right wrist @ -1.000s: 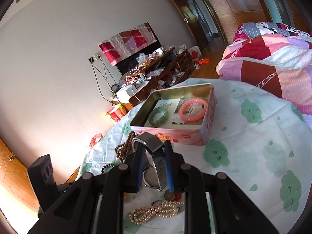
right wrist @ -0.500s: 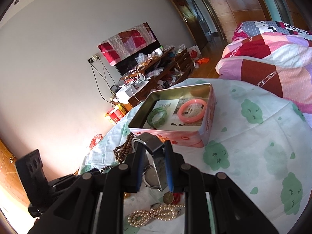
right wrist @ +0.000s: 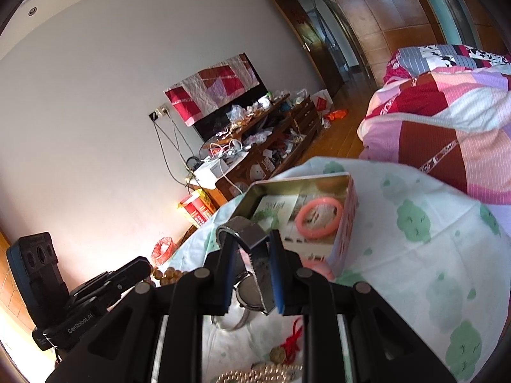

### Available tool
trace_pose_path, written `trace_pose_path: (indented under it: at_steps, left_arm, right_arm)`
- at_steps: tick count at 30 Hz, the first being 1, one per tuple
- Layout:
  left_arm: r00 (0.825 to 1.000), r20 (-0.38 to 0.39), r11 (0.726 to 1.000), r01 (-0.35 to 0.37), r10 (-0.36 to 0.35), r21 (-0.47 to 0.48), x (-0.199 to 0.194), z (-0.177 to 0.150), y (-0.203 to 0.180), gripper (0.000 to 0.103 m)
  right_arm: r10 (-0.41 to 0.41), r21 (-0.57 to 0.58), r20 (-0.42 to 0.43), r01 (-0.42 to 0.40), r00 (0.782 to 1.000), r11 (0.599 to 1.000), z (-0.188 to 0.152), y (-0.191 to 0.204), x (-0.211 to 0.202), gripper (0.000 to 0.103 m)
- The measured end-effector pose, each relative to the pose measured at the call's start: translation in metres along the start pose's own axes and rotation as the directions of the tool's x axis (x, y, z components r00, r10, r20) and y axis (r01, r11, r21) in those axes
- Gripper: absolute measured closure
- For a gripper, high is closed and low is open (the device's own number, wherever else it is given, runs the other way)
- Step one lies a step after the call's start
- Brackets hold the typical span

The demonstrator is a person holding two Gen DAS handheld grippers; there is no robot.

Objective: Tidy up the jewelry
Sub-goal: 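Carry the gold pearls and silver clasp into the pink tin and release both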

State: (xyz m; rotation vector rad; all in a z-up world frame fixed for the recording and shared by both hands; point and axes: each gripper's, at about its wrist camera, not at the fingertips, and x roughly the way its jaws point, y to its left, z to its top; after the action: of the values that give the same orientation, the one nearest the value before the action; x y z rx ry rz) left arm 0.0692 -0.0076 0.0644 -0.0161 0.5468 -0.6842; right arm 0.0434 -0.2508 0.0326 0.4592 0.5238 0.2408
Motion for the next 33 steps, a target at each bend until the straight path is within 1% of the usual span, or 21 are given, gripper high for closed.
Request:
trace_pose_path:
  at_steps: [2, 4, 9, 11, 14, 16, 18, 19, 21, 22, 23, 24, 25, 26, 27, 28, 29, 30, 32, 33]
  left_arm:
    - [1.000, 0.018, 1.000, 0.000, -0.001, 0.009, 0.011, 0.011, -0.001, 0.093]
    - [1.000, 0.029, 1.000, 0.010, -0.010, -0.002, 0.022, 0.020, 0.002, 0.093]
    - [1.000, 0.030, 0.999, 0.006, -0.005, -0.035, 0.056, 0.030, 0.008, 0.093]
    - [1.000, 0.015, 0.999, 0.006, -0.005, -0.047, 0.070, 0.028, 0.011, 0.093]
    - [1.000, -0.021, 0.999, -0.024, 0.023, -0.035, 0.095, 0.023, 0.014, 0.093]
    - [0.998, -0.051, 0.999, -0.046, 0.044, -0.026, 0.112, 0.019, 0.017, 0.093]
    - [0.995, -0.075, 0.998, -0.065, 0.063, -0.025, 0.124, 0.015, 0.020, 0.093]
    - [0.993, -0.093, 0.996, -0.082, 0.079, -0.027, 0.131, 0.012, 0.023, 0.093]
    - [0.987, -0.115, 0.994, -0.112, 0.109, -0.020, 0.139, 0.009, 0.025, 0.093]
    - [0.985, -0.119, 0.992, -0.127, 0.124, -0.017, 0.141, 0.008, 0.027, 0.093]
    - [0.984, -0.122, 0.991, -0.136, 0.133, -0.014, 0.142, 0.007, 0.027, 0.093]
    - [0.982, -0.133, 0.990, -0.140, 0.137, -0.013, 0.143, 0.006, 0.028, 0.092]
    - [0.981, -0.139, 0.990, -0.140, 0.137, -0.013, 0.143, 0.003, 0.028, 0.092]
    - [0.980, -0.144, 0.990, -0.142, 0.138, -0.012, 0.145, 0.003, 0.027, 0.087]
    - [0.977, -0.151, 0.988, -0.152, 0.149, -0.007, 0.145, 0.001, 0.027, 0.079]
    - [0.975, -0.153, 0.987, -0.162, 0.160, -0.004, 0.146, 0.001, 0.025, 0.074]
    - [0.974, -0.151, 0.985, -0.173, 0.170, -0.002, 0.146, 0.000, 0.026, 0.064]
    - [0.973, -0.142, 0.983, -0.182, 0.180, -0.002, 0.145, 0.000, 0.026, 0.054]
    - [0.974, -0.114, 0.980, -0.198, 0.197, 0.000, 0.140, 0.001, 0.025, 0.046]
    - [0.974, -0.096, 0.978, -0.207, 0.206, 0.002, 0.136, 0.002, 0.025, 0.045]
  right_arm:
    - [-0.004, 0.007, 0.004, 0.004, 1.000, 1.000, 0.007, -0.002, 0.008, 0.080]
    - [-0.001, 0.019, 0.012, 0.001, 1.000, 1.000, 0.012, -0.005, 0.014, 0.080]
    - [-0.007, 0.054, 0.007, 0.007, 1.000, 0.998, 0.024, -0.020, 0.043, 0.080]
    - [-0.005, 0.073, -0.009, 0.005, 1.000, 0.997, 0.025, -0.027, 0.055, 0.080]
    - [-0.003, 0.102, -0.050, 0.008, 0.999, 0.995, 0.021, -0.038, 0.078, 0.080]
    - [-0.009, 0.101, -0.079, 0.017, 0.997, 0.995, 0.018, -0.042, 0.091, 0.080]
    - [-0.022, 0.090, -0.105, 0.031, 0.994, 0.995, 0.016, -0.046, 0.101, 0.080]
    - [-0.030, 0.086, -0.115, 0.040, 0.993, 0.995, 0.015, -0.048, 0.105, 0.078]
    - [-0.057, 0.078, -0.124, 0.067, 0.991, 0.995, 0.013, -0.052, 0.111, 0.076]
    - [-0.076, 0.070, -0.121, 0.085, 0.990, 0.994, 0.013, -0.053, 0.112, 0.067]
    - [-0.102, 0.062, -0.112, 0.110, 0.988, 0.992, 0.012, -0.055, 0.111, 0.060]
    - [-0.135, 0.053, -0.096, 0.140, 0.986, 0.989, 0.013, -0.056, 0.109, 0.044]
    - [-0.145, 0.045, -0.069, 0.149, 0.987, 0.988, 0.013, -0.057, 0.105, 0.041]
    - [-0.150, 0.039, -0.049, 0.152, 0.988, 0.988, 0.013, -0.058, 0.100, 0.039]
    - [-0.165, 0.032, -0.035, 0.166, 0.986, 0.986, 0.014, -0.058, 0.097, 0.036]
    - [-0.197, 0.022, -0.014, 0.197, 0.980, 0.980, 0.013, -0.057, 0.093, 0.030]
    - [-0.223, 0.015, 0.016, 0.223, 0.975, 0.975, 0.012, -0.056, 0.086, 0.028]
    - [-0.232, 0.017, 0.032, 0.232, 0.972, 0.973, 0.012, -0.056, 0.083, 0.027]
    - [-0.235, 0.032, 0.053, 0.234, 0.970, 0.972, 0.013, -0.058, 0.078, 0.027]
    - [-0.245, 0.035, 0.056, 0.243, 0.968, 0.969, 0.014, -0.059, 0.077, 0.027]
